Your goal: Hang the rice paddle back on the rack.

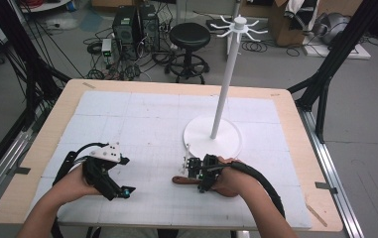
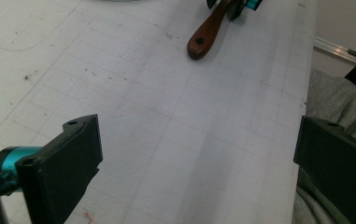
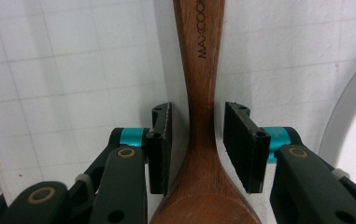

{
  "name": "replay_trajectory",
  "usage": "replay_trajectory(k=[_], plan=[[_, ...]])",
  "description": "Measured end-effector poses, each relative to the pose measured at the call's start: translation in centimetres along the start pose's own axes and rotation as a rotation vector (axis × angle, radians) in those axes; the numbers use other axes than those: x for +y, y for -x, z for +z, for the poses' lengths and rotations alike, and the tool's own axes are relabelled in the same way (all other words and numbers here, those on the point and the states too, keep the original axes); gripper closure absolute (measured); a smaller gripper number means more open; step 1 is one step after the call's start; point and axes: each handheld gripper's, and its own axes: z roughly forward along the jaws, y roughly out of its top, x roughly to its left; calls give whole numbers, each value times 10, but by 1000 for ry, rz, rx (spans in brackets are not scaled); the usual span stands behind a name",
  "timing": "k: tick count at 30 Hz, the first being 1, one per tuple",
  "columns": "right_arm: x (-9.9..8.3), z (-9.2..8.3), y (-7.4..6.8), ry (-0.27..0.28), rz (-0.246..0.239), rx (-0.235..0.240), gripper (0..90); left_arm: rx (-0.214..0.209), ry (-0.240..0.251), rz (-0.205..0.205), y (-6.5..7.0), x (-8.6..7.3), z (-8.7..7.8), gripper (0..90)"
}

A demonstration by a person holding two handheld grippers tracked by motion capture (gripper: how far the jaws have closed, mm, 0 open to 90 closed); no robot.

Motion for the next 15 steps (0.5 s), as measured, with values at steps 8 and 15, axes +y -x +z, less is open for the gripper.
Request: replay_trajectory(k=[8,15], plan=[[2,-1,-2,-10,-27,-23,742,2,-3,3,0,0,-1,18],[3,0,0,-20,-27,-4,745,0,-4,4,0,0,0,19]])
